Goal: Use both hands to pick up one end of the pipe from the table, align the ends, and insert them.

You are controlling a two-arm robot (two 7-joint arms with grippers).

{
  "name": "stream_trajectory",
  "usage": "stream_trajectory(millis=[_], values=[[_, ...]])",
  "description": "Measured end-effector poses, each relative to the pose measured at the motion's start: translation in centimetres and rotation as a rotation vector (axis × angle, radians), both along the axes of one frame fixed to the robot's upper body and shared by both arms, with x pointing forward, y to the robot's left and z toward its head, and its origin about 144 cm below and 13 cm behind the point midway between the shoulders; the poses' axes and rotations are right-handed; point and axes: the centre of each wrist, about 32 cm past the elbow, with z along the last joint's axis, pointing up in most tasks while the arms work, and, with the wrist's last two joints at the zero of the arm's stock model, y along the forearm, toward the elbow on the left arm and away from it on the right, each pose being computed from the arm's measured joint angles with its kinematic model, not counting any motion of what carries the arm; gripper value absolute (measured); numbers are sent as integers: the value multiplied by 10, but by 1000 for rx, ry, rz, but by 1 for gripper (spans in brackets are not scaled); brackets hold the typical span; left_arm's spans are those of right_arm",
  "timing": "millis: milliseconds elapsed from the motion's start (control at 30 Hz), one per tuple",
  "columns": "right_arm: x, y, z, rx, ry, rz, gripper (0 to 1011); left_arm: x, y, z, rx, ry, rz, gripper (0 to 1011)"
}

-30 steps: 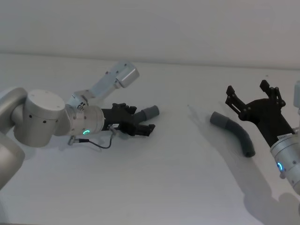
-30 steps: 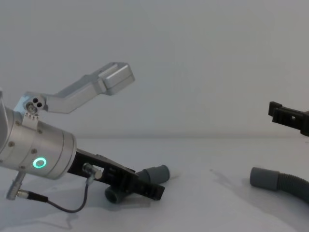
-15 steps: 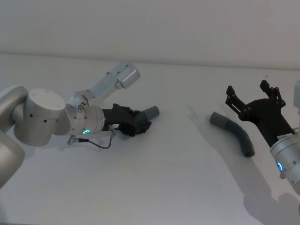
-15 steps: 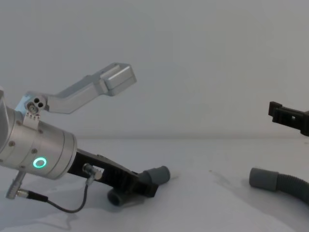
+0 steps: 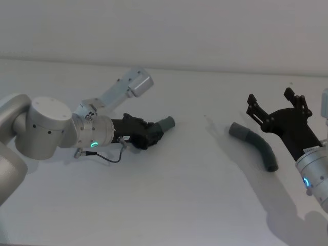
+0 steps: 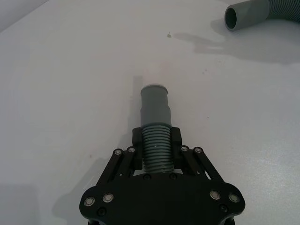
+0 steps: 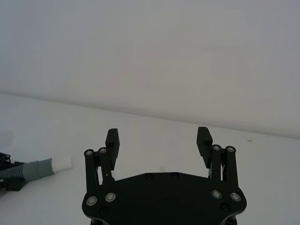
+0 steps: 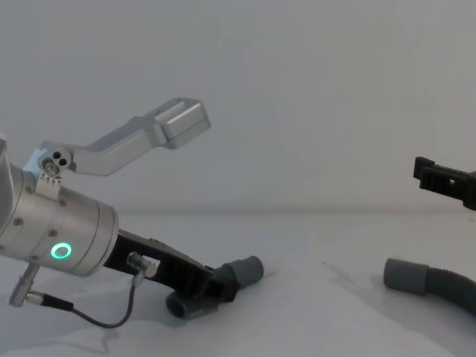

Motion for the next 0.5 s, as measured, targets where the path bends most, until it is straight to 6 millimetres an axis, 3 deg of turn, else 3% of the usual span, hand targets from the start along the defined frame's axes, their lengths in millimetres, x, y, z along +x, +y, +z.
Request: stream_trajectory(millis=[500], values=[[-6, -8, 14, -123, 7, 41, 1000, 0, 0, 0, 3, 1, 0, 327]])
